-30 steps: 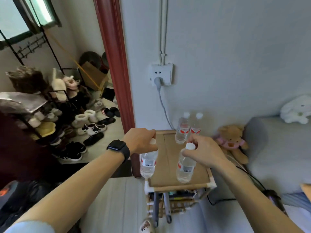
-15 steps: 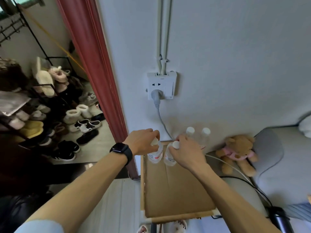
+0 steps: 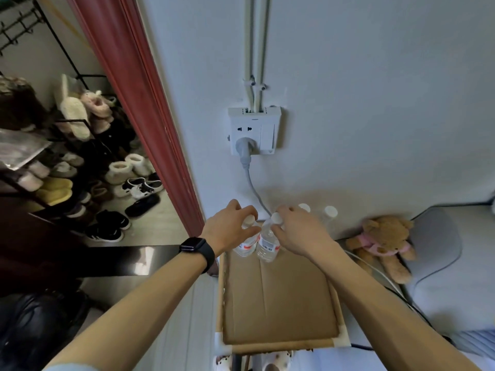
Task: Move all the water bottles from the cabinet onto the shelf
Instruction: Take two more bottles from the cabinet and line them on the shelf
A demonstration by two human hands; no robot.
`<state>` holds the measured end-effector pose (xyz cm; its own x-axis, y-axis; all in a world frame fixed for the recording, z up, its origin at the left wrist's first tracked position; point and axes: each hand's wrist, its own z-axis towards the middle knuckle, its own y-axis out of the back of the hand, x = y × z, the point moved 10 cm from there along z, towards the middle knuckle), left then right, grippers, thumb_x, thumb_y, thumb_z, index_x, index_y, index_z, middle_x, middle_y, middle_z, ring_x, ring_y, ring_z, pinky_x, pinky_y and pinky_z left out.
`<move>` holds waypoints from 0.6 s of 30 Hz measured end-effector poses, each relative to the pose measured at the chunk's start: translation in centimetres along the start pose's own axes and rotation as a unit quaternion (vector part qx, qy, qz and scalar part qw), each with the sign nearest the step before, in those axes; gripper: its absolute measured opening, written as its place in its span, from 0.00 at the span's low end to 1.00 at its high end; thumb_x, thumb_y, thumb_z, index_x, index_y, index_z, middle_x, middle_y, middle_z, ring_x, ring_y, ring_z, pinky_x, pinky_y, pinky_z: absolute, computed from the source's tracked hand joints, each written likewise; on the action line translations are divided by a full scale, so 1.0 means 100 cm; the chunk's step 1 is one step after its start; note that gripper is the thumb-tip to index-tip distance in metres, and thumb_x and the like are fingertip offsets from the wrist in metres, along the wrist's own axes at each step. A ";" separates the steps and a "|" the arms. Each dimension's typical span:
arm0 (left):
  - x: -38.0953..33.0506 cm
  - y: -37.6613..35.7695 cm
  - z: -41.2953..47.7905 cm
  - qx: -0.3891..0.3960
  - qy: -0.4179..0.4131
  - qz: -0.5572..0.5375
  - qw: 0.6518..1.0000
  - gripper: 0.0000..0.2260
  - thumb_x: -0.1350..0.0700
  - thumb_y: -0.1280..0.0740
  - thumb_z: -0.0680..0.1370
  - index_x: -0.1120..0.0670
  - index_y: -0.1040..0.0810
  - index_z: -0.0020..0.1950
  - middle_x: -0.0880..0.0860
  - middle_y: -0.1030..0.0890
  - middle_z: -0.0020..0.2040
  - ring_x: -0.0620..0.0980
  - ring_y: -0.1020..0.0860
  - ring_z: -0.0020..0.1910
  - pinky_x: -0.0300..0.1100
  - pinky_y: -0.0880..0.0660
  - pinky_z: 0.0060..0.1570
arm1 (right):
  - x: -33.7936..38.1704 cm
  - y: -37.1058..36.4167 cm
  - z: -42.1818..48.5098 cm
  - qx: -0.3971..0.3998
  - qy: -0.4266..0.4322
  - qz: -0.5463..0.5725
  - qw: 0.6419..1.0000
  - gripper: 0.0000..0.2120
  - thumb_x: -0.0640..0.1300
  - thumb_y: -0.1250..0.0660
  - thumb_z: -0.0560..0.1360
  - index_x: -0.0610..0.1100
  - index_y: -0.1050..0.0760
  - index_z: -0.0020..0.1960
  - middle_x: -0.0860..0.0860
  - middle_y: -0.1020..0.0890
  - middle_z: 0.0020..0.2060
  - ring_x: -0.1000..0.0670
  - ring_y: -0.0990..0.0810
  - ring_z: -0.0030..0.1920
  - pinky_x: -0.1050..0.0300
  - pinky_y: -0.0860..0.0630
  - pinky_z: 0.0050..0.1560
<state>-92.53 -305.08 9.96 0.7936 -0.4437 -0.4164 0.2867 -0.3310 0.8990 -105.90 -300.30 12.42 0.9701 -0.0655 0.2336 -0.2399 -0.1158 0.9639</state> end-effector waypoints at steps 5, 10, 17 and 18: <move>-0.008 0.000 0.004 0.003 -0.010 -0.084 0.996 0.12 0.50 0.31 0.77 0.44 0.22 0.60 0.48 0.28 0.53 0.47 0.24 0.45 0.39 0.28 0.47 | -0.005 0.006 0.003 -0.024 -0.033 -0.045 0.998 0.20 0.57 0.41 0.80 0.41 0.28 0.60 0.43 0.20 0.52 0.41 0.21 0.52 0.53 0.34 0.41; -0.013 0.001 0.004 0.009 -0.006 -0.089 0.996 0.21 0.51 0.30 0.76 0.46 0.27 0.69 0.49 0.24 0.59 0.47 0.25 0.51 0.42 0.27 0.55 | -0.009 0.004 0.008 -0.010 -0.050 -0.046 0.998 0.22 0.59 0.41 0.79 0.41 0.28 0.60 0.42 0.19 0.52 0.40 0.22 0.54 0.52 0.33 0.42; -0.005 -0.008 0.001 0.009 0.067 -0.038 0.997 0.19 0.45 0.29 0.75 0.49 0.26 0.62 0.50 0.22 0.54 0.52 0.23 0.53 0.51 0.23 0.52 | -0.005 0.010 0.018 0.032 0.004 -0.044 0.998 0.13 0.53 0.39 0.76 0.45 0.27 0.53 0.44 0.19 0.51 0.40 0.22 0.51 0.52 0.33 0.41; -0.005 -0.006 0.001 0.004 0.070 -0.038 0.997 0.17 0.45 0.29 0.75 0.49 0.26 0.60 0.50 0.21 0.52 0.53 0.22 0.51 0.50 0.23 0.50 | -0.004 0.012 0.018 0.031 0.013 -0.048 0.998 0.14 0.53 0.39 0.77 0.44 0.27 0.55 0.44 0.19 0.51 0.40 0.22 0.52 0.53 0.34 0.42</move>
<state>-93.11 -304.73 9.58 0.8369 -0.2961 -0.4604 0.3458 -0.3660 0.8640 -106.63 -302.19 13.21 0.9892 -0.0263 0.1440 -0.1464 -0.1824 0.9723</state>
